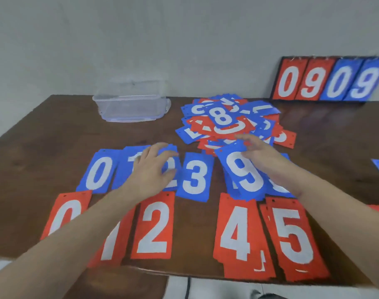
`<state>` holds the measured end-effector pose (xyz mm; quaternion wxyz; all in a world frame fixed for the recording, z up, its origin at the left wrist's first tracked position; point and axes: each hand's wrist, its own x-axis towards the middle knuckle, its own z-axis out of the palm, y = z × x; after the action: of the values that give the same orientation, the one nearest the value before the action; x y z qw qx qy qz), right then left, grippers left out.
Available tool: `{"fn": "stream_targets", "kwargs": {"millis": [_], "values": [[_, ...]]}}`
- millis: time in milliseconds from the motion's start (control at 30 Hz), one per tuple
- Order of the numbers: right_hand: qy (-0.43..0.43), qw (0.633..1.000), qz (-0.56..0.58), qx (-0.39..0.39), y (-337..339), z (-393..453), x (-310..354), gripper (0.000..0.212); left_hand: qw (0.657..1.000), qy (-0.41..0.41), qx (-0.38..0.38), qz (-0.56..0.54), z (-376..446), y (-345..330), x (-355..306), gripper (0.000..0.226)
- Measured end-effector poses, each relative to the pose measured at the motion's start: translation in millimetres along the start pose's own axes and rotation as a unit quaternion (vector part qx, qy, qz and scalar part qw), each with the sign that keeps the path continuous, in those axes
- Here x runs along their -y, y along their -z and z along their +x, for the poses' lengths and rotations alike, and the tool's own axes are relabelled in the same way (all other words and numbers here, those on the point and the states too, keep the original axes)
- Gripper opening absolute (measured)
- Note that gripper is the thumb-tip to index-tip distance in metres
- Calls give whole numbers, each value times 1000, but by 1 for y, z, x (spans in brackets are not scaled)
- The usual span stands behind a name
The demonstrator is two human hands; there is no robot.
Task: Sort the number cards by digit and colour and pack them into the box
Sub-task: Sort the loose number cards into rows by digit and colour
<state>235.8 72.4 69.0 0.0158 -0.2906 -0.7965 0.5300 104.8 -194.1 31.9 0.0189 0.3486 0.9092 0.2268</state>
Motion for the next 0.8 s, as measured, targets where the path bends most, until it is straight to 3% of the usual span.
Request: {"fn": "stream_targets", "kwargs": {"millis": [200,367,800], "values": [[-32,991,65,-110,93,-21,-66,50,994,-96,42,-17,44,-40,-90,43],[-38,984,50,-167,170,-29,-114,45,987,-143,77,-9,63,-70,-164,44],[-58,973,-12,-222,367,-41,-221,40,989,-121,85,20,81,-142,-328,40]]}}
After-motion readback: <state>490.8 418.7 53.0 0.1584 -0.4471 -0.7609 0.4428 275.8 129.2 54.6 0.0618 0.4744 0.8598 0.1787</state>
